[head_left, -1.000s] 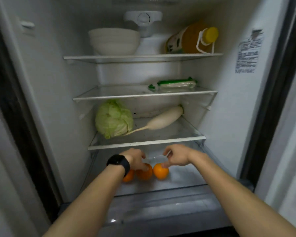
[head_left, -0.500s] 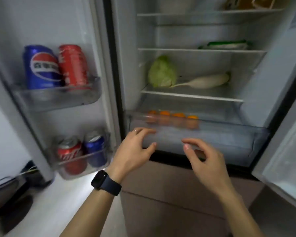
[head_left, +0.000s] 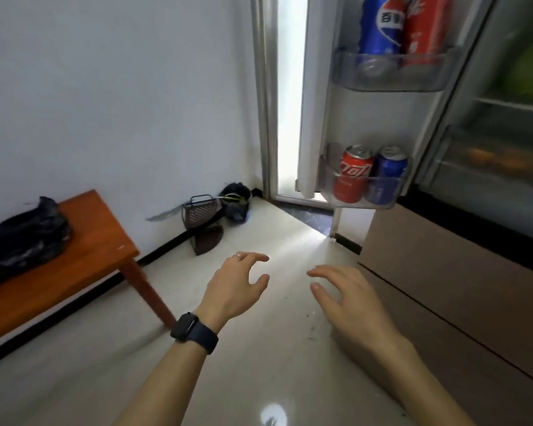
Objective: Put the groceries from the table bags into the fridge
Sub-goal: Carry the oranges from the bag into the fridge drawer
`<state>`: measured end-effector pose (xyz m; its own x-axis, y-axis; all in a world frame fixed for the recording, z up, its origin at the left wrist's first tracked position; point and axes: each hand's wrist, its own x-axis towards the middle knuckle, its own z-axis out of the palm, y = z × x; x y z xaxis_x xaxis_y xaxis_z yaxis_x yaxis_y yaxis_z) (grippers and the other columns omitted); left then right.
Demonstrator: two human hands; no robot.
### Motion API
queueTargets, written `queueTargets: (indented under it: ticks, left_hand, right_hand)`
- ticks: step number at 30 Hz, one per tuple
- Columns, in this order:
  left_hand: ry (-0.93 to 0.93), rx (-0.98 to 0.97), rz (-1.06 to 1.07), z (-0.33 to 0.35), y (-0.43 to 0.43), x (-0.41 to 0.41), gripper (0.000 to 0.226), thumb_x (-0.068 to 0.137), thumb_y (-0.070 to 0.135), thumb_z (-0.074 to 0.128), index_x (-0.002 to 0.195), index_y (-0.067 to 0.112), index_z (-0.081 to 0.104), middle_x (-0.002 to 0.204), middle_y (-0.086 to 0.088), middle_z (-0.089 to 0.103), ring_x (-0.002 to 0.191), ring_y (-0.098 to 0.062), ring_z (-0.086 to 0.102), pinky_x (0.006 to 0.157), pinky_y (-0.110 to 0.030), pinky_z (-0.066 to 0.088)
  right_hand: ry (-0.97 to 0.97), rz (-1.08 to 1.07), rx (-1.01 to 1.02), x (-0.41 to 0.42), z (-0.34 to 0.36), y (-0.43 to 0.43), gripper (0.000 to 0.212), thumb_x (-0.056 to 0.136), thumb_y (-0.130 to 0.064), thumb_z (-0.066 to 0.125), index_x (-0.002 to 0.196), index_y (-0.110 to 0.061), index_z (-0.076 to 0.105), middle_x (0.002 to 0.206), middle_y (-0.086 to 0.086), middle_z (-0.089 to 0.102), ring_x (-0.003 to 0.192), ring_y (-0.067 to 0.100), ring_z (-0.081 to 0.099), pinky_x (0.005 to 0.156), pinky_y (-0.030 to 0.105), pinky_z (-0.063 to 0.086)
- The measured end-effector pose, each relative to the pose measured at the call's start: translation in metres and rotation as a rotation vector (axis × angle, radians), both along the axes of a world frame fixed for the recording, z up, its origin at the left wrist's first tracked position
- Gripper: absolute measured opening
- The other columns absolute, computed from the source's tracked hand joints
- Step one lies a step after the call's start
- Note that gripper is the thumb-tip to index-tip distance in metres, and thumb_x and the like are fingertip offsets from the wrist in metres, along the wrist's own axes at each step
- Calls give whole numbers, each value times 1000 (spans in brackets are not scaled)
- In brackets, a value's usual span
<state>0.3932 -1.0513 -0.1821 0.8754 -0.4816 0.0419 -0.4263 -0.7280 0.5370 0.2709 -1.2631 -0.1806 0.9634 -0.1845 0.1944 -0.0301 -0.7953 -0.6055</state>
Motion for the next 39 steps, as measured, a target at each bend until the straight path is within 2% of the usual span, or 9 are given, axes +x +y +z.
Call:
queueTargets:
  ticks: [3, 6, 9, 17, 23, 25, 28, 33, 39]
  left_hand:
    - [19, 8, 125, -8, 85, 9, 35, 95, 43, 57, 130, 42, 56, 138, 13, 53, 129, -10, 47, 103, -34, 44]
    - [48, 19, 242, -14, 175, 19, 35, 95, 46, 57, 130, 44, 54, 140, 13, 52, 125, -12, 51, 101, -32, 46]
    - [54, 36, 349, -17, 274, 30, 36, 96, 43, 57, 131, 41, 55, 141, 12, 50, 128, -12, 50, 101, -31, 45]
    - [76, 31, 598, -24, 502, 62, 34, 95, 35, 57, 128, 38, 57, 138, 10, 49, 127, -13, 46, 102, -39, 47]
    - [71, 20, 714, -27, 613, 91, 32, 96, 36, 59, 128, 36, 59, 136, 9, 52, 125, -13, 50, 100, -36, 48]
    - [76, 38, 739, -31, 644, 104, 32, 97, 38, 58, 128, 36, 59, 137, 10, 52, 123, -11, 51, 97, -32, 48]
    - [102, 57, 785, -37, 690, 127, 32, 97, 40, 58, 129, 38, 58, 139, 10, 52, 120, -10, 54, 93, -33, 51]
    - [137, 68, 884, -43, 769, 173, 33, 97, 39, 59, 130, 38, 57, 141, 8, 51, 106, -10, 62, 89, -33, 56]
    - [144, 122, 921, -32, 849, 222, 35, 98, 39, 58, 133, 36, 56, 140, 7, 52, 109, -10, 60, 88, -28, 55]
  right_hand:
    - [34, 118, -64, 37, -6, 72, 27, 98, -42, 53, 123, -39, 64, 128, -24, 57, 128, 4, 43, 101, 14, 27]
    - [52, 240, -91, 73, -8, 150, 28, 99, -42, 51, 125, -39, 62, 128, -26, 56, 128, 3, 41, 99, 14, 29]
    - [60, 333, -108, 110, -7, 237, 29, 100, -43, 50, 126, -40, 60, 129, -26, 56, 129, 3, 41, 102, 19, 36]
    - [62, 554, -117, 196, -12, 451, 30, 100, -44, 48, 128, -42, 58, 129, -22, 57, 125, 5, 45, 96, 17, 32]
    - [116, 704, -86, 248, -19, 569, 32, 99, -47, 48, 129, -41, 57, 116, -19, 62, 117, 6, 51, 98, 27, 43]
    - [117, 745, -92, 270, -23, 602, 31, 99, -46, 49, 129, -40, 57, 122, -19, 61, 116, 7, 52, 95, 24, 40]
    - [124, 793, -97, 310, -30, 648, 33, 100, -43, 51, 131, -36, 58, 133, -17, 57, 126, 11, 47, 97, 21, 34]
    - [147, 901, -113, 393, -40, 728, 34, 100, -44, 48, 132, -37, 56, 136, -16, 56, 128, 12, 47, 101, 26, 39]
    - [221, 998, -118, 464, -44, 813, 36, 100, -46, 49, 136, -41, 50, 137, -16, 53, 128, 8, 46, 100, 23, 41]
